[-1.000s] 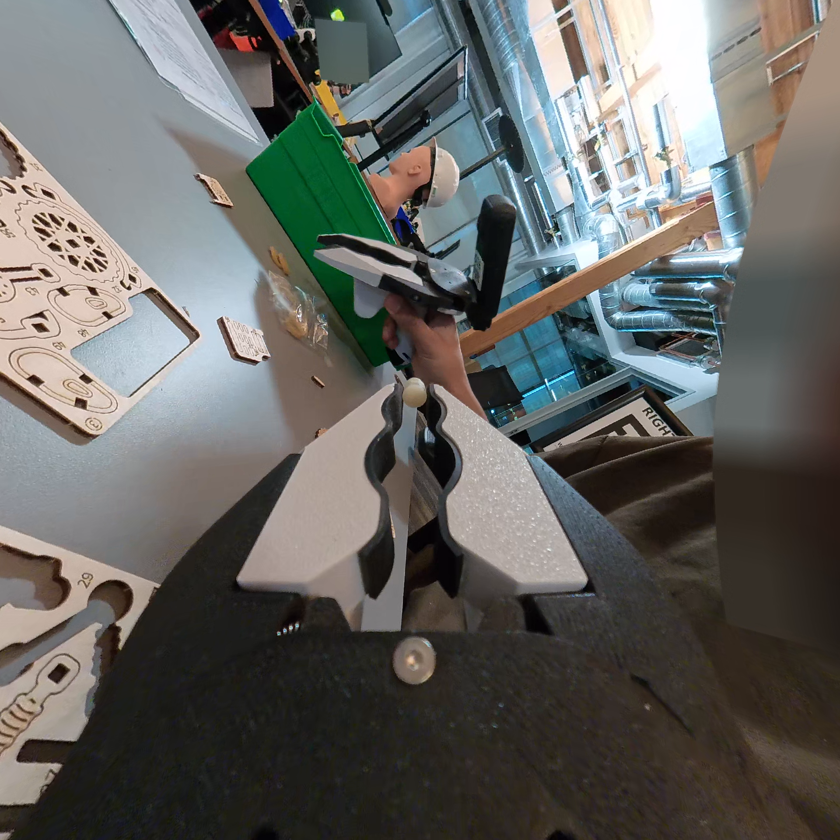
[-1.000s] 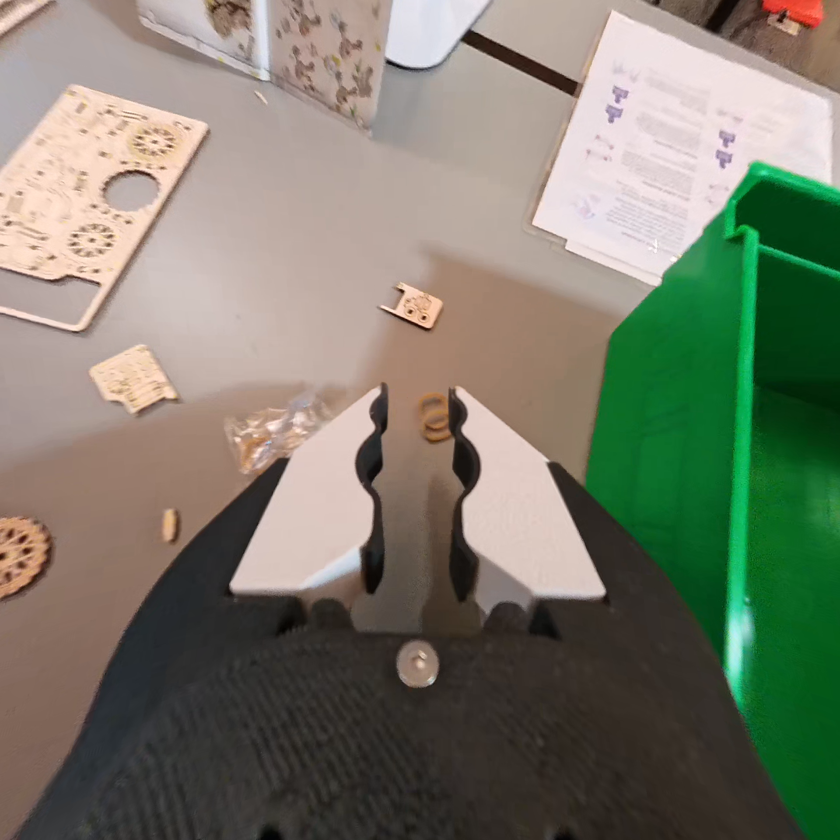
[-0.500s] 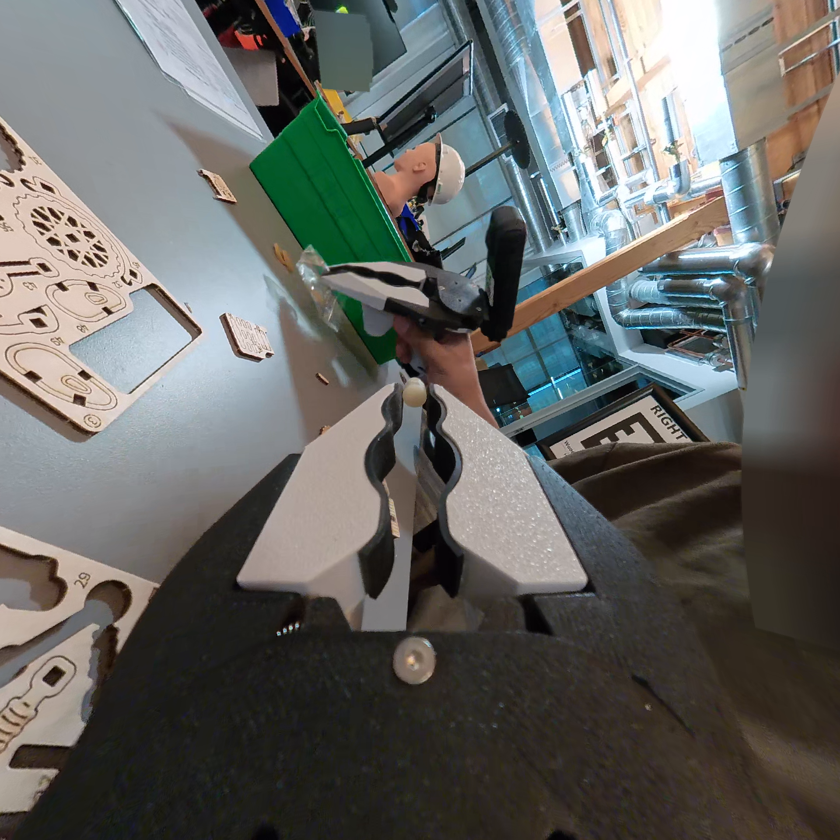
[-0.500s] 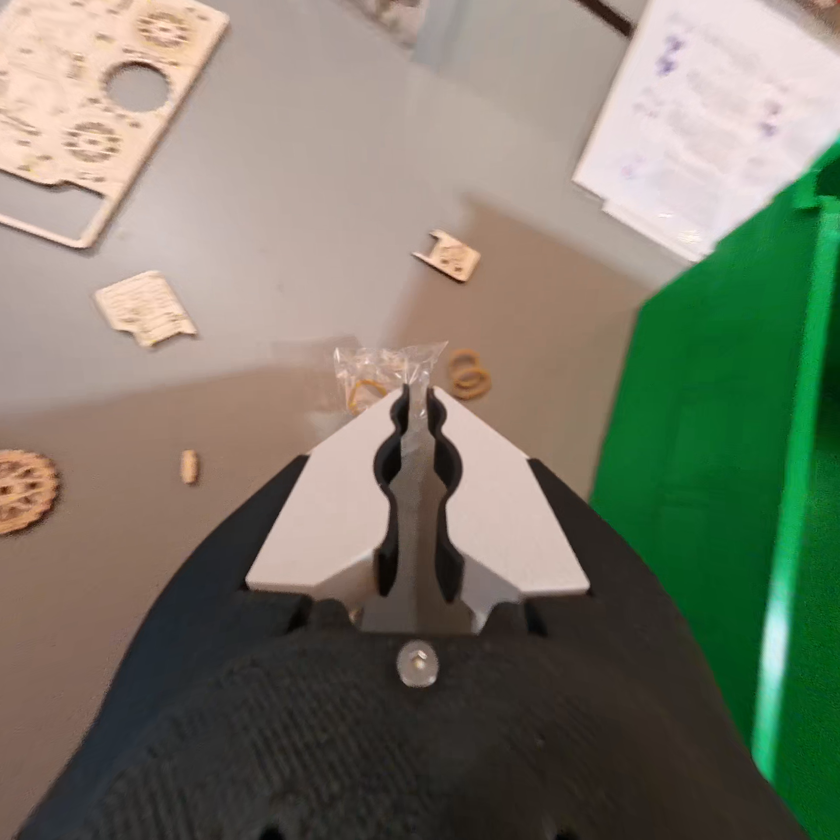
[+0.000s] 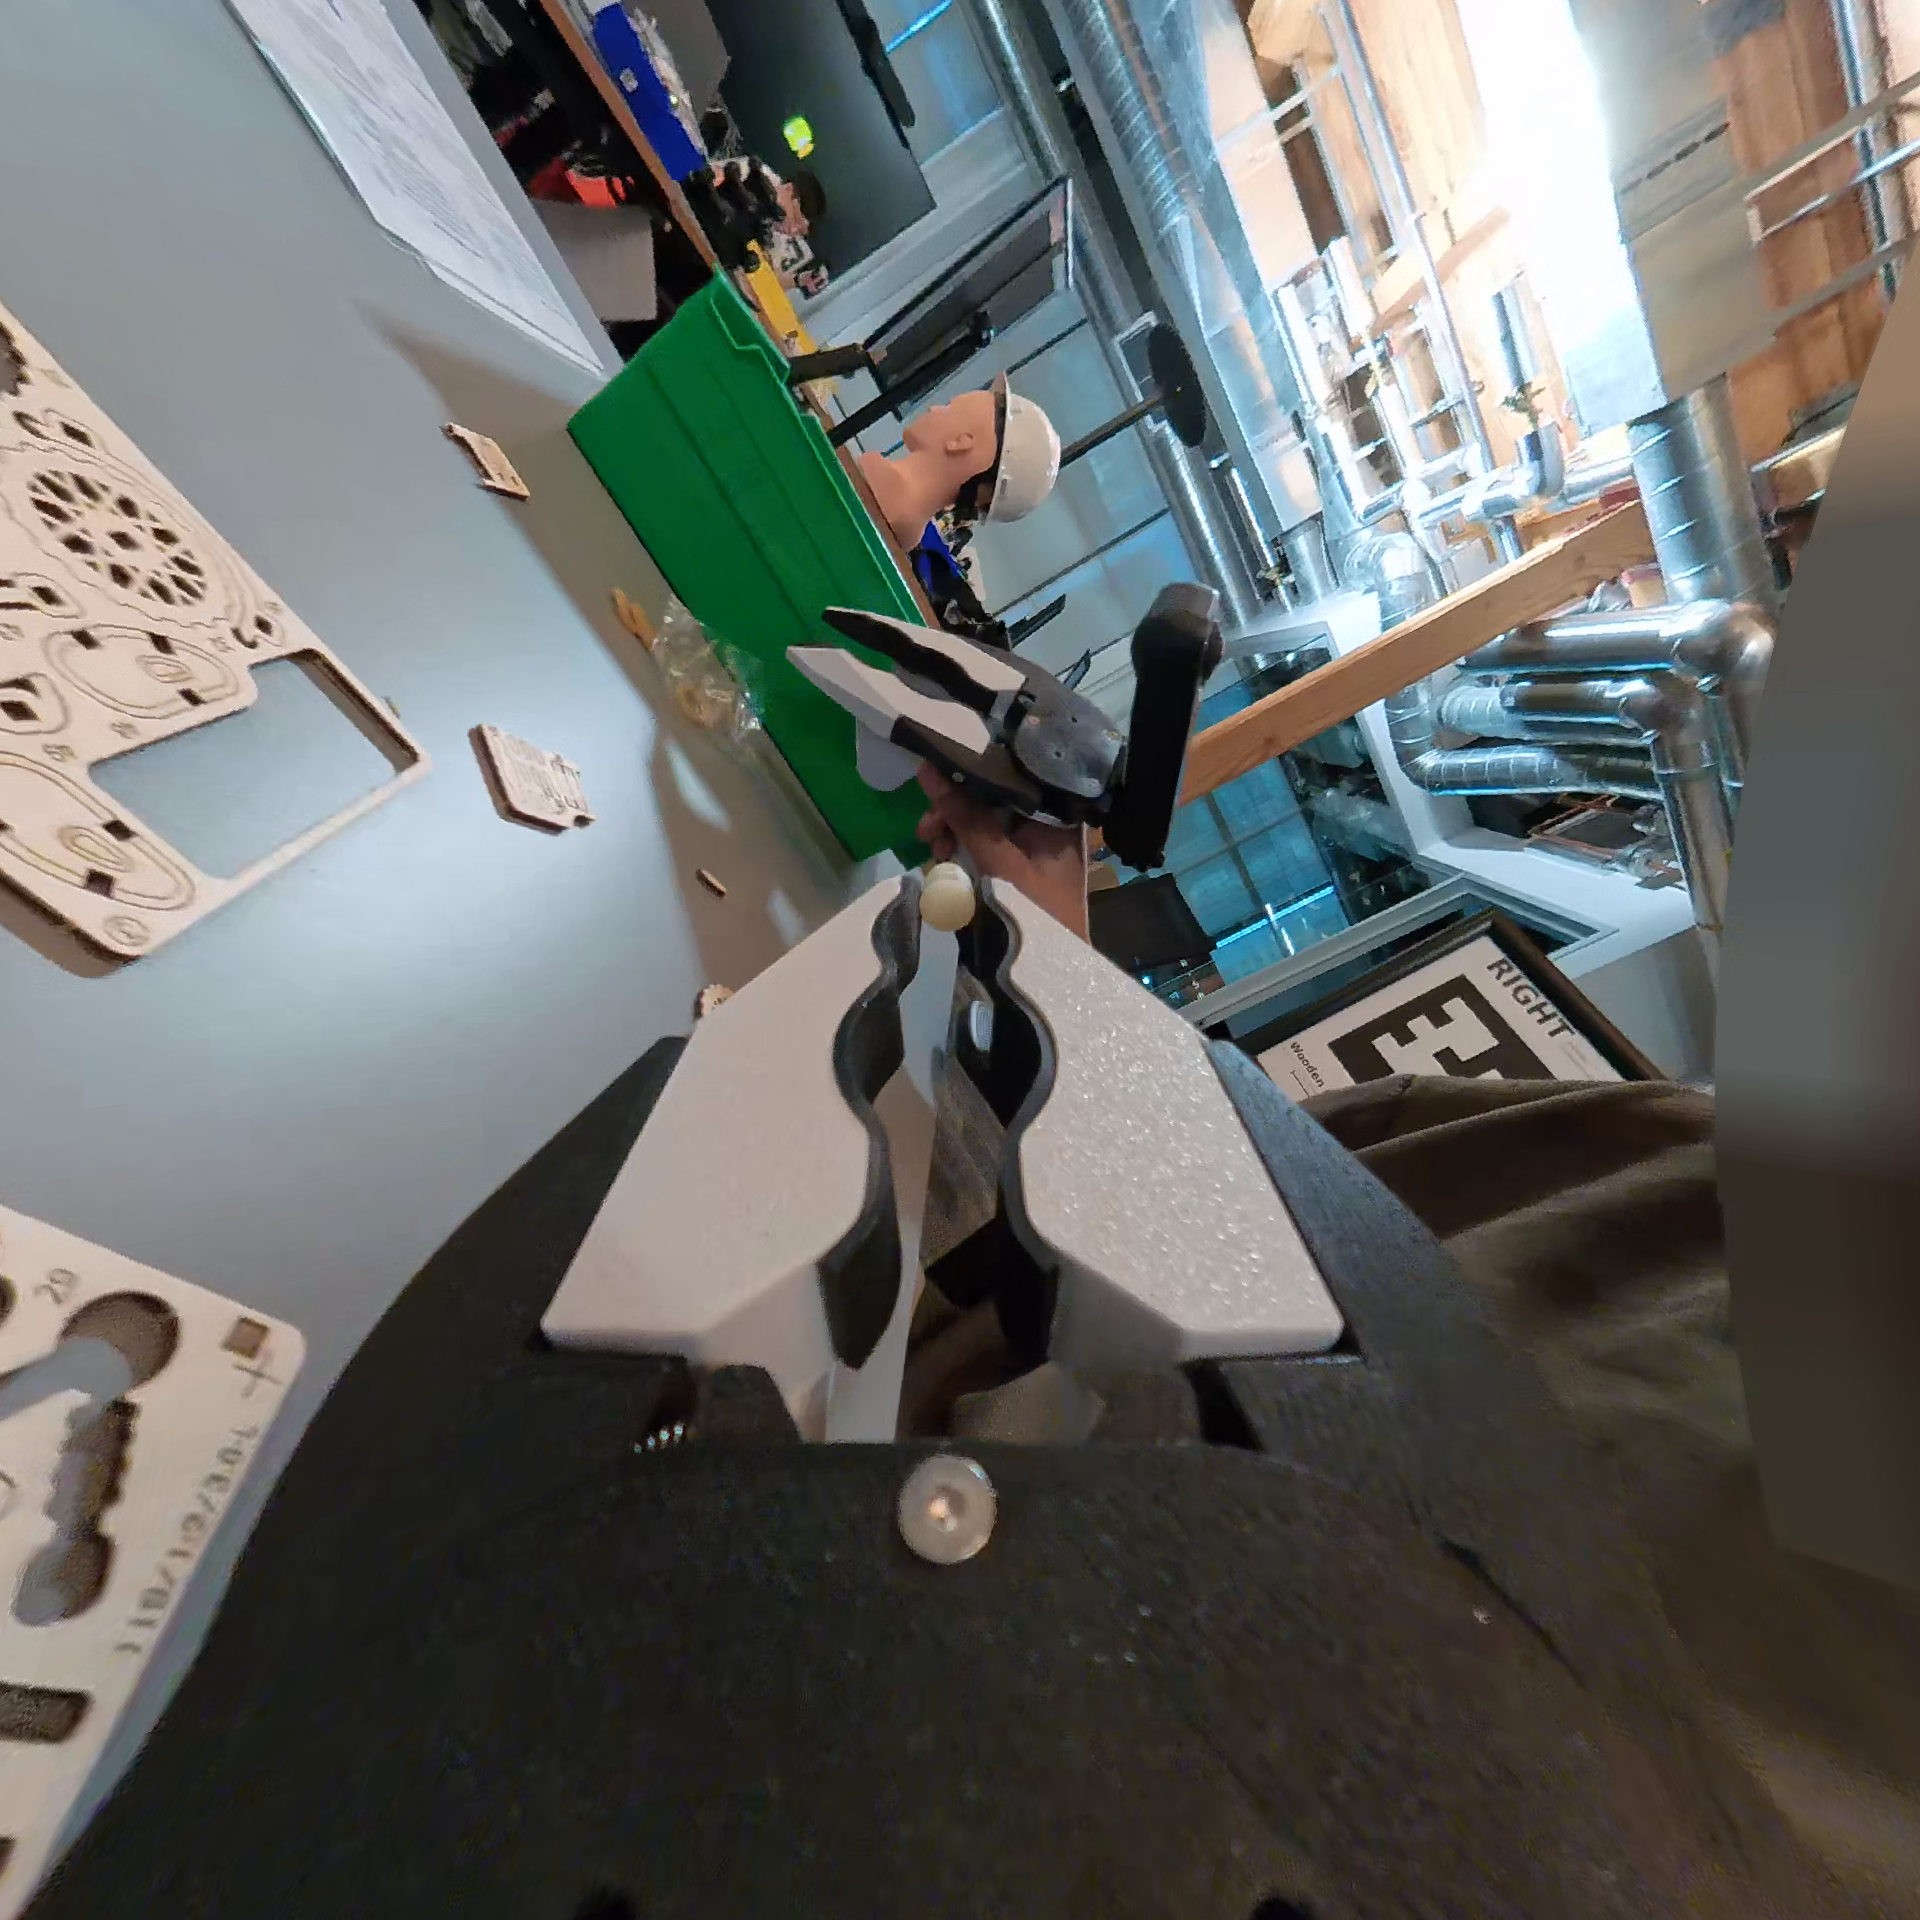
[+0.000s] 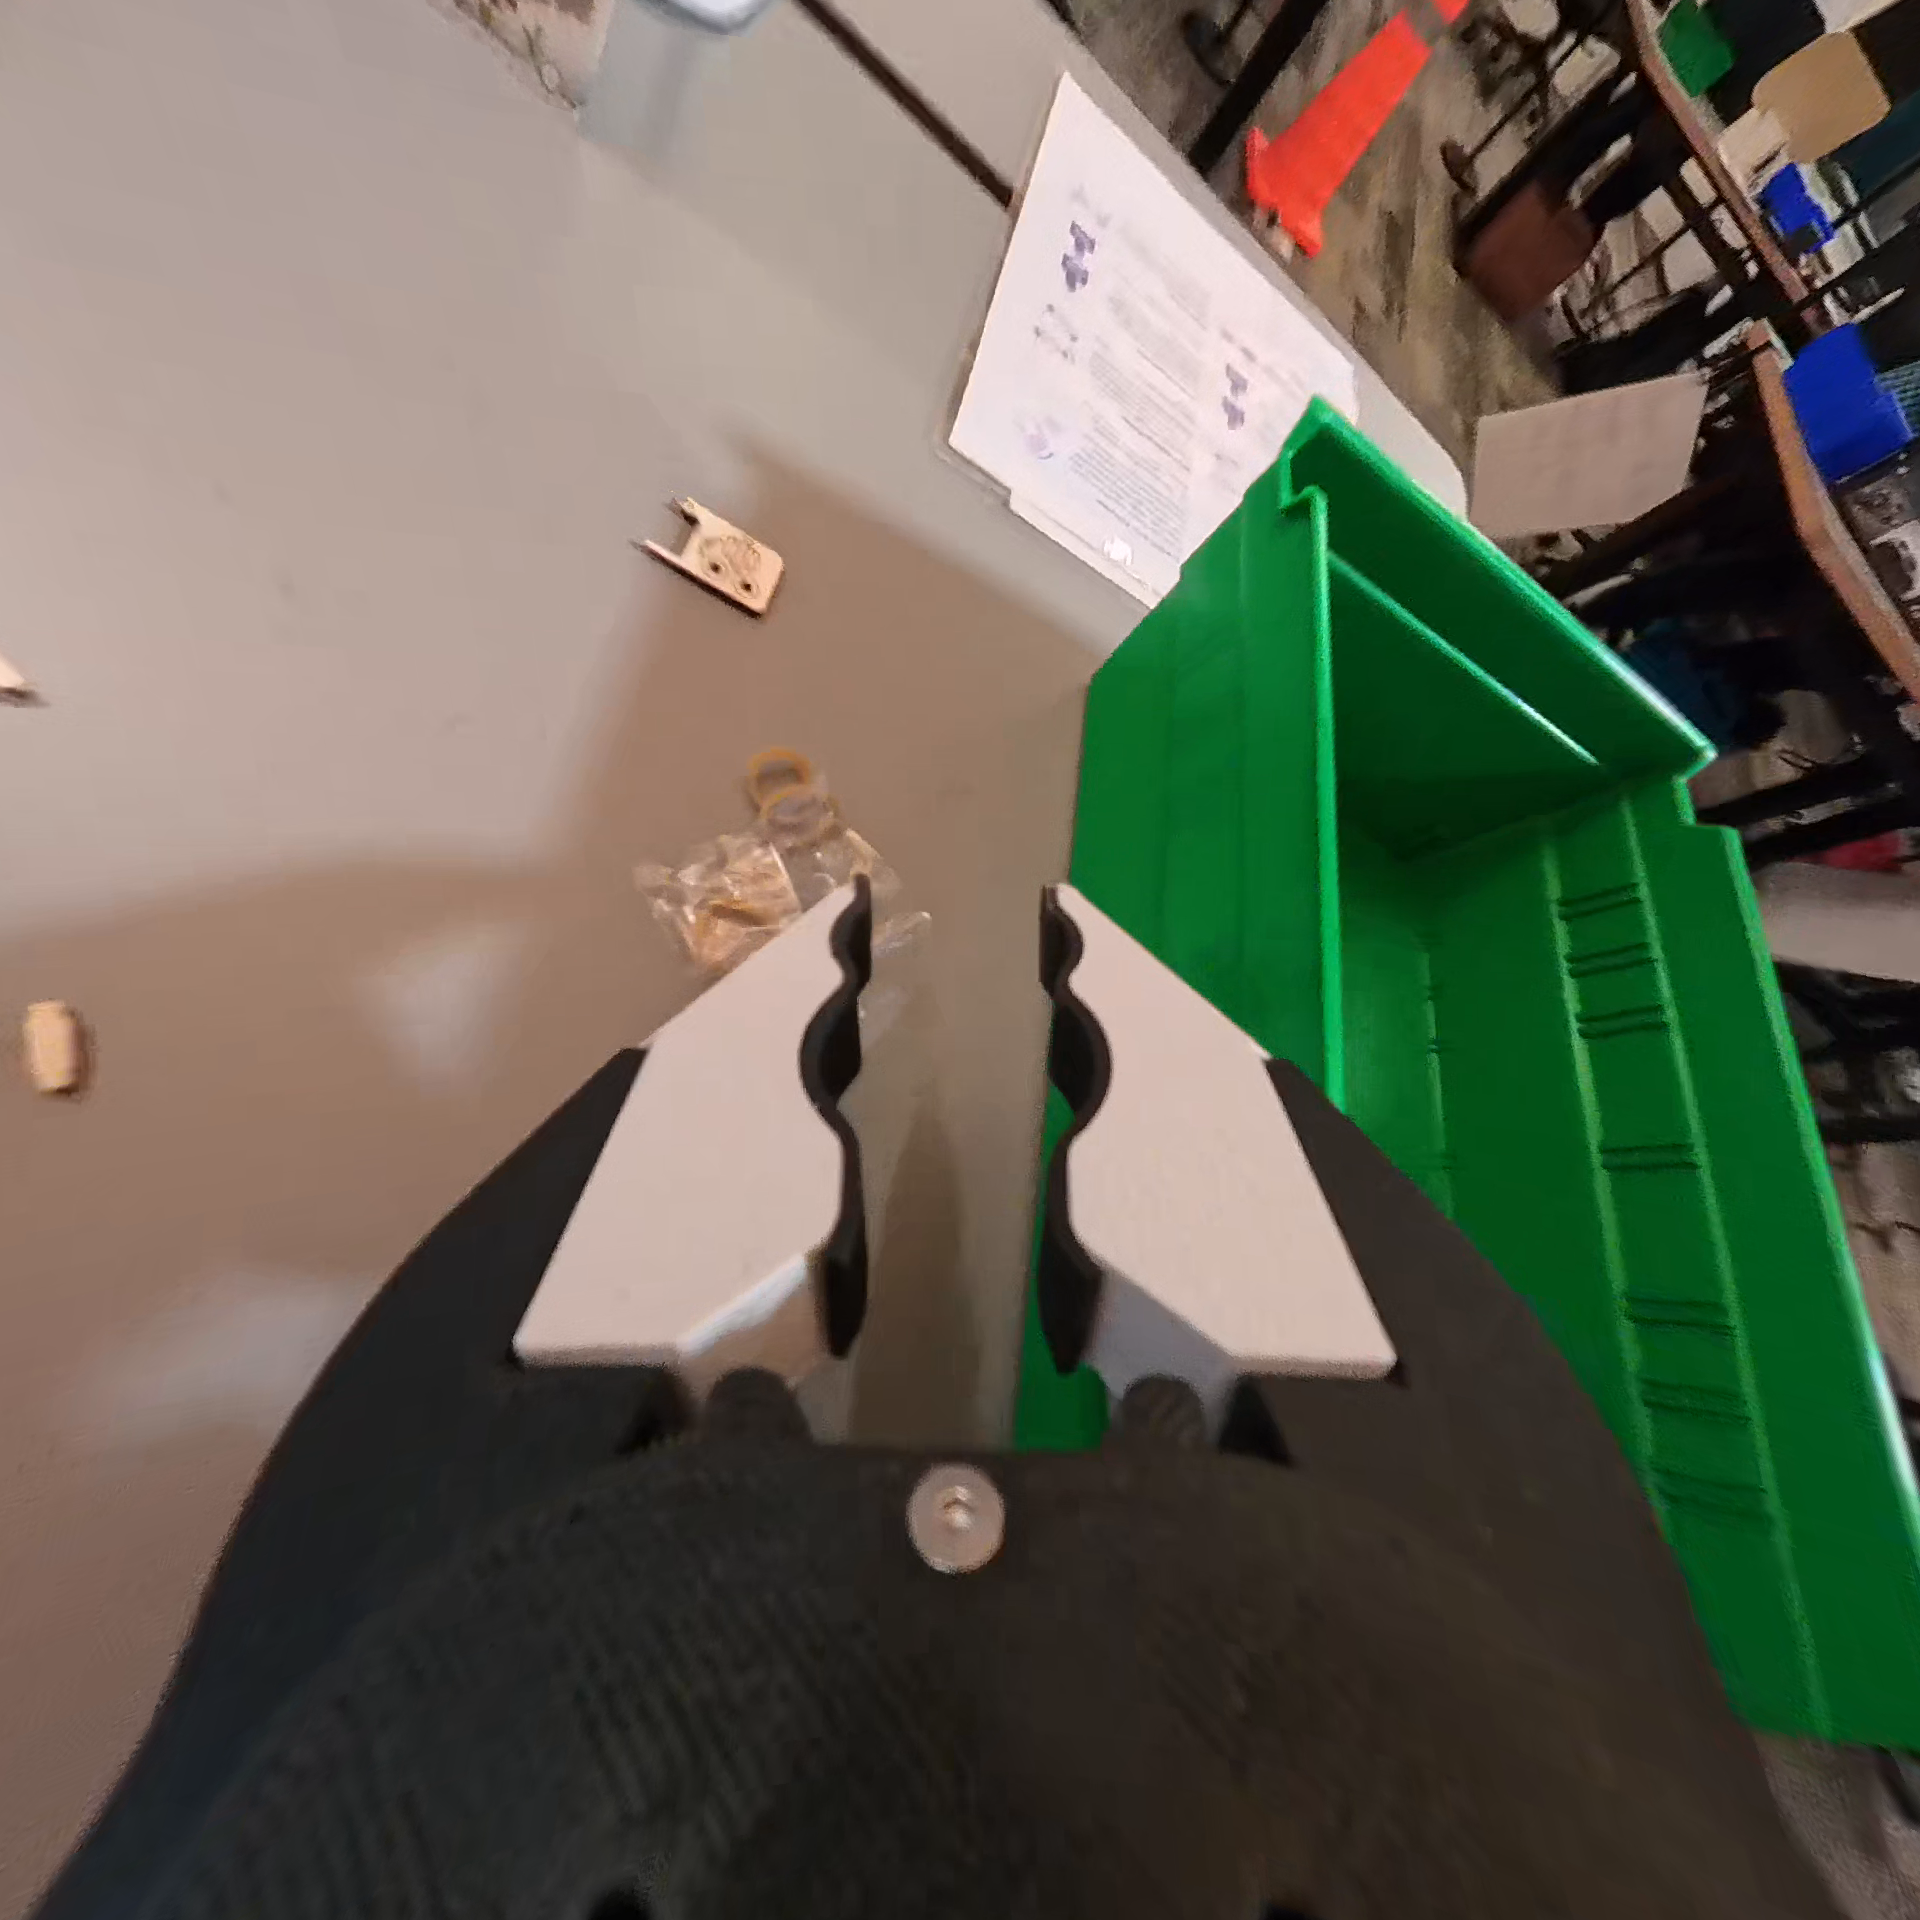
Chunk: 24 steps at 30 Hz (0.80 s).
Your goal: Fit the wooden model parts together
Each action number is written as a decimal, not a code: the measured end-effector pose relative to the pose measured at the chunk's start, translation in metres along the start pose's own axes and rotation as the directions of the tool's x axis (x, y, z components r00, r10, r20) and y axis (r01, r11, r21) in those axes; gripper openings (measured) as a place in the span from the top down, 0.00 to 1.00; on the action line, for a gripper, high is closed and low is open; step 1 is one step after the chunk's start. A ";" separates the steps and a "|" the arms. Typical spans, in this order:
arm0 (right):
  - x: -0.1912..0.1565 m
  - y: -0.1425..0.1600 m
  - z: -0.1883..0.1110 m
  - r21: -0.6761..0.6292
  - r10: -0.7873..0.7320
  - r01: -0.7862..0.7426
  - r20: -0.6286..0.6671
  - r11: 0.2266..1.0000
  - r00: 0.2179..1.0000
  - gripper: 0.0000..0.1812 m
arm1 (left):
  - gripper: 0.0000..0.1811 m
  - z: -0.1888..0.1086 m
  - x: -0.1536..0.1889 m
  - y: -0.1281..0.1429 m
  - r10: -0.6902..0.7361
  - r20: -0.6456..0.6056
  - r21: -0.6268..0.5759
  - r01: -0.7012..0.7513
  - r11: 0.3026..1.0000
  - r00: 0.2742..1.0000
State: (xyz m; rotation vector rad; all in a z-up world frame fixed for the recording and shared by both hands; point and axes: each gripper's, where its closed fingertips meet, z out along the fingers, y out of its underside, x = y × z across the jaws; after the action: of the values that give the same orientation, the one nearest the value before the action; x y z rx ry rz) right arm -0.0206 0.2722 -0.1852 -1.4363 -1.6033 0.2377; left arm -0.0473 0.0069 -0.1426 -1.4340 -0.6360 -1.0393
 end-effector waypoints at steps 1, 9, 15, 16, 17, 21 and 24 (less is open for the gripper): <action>-0.001 -0.004 -0.007 0.044 0.020 -0.020 0.018 0.999 1.000 0.83 | 0.96 -0.001 0.001 0.003 0.009 0.004 -0.002 -0.009 1.000 1.000; -0.128 -0.006 -0.052 0.105 -0.027 -0.042 0.582 0.994 0.813 0.92 | 0.96 0.001 -0.006 0.010 -0.047 -0.017 0.019 0.047 0.999 0.999; -0.152 0.010 -0.042 -0.027 0.043 -0.033 0.656 0.999 0.754 0.90 | 0.96 0.003 0.000 0.013 -0.058 -0.055 0.019 0.060 0.998 0.997; -0.152 0.010 -0.041 -0.031 0.055 -0.046 0.659 0.998 0.750 0.93 | 0.96 0.003 0.000 0.012 -0.064 -0.062 0.021 0.065 0.998 0.996; -0.150 0.010 -0.039 -0.028 0.052 -0.044 0.647 0.999 0.761 0.98 | 0.96 0.003 0.001 0.012 -0.070 -0.070 0.022 0.072 0.997 0.995; -0.150 0.008 -0.036 -0.026 0.033 -0.021 0.630 0.999 0.776 0.99 | 0.96 0.004 0.002 0.013 -0.103 -0.103 0.020 0.105 0.994 0.989; -0.157 -0.018 -0.055 0.091 -0.012 -0.066 0.671 0.994 0.741 0.99 | 0.96 0.004 0.004 0.015 -0.102 -0.113 0.014 0.104 0.995 0.988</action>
State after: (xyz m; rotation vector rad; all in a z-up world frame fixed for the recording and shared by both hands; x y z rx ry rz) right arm -0.0126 0.1094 -0.2216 -1.3593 -2.0989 0.9437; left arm -0.0319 0.0082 -0.1462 -1.3272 -0.6421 -1.1827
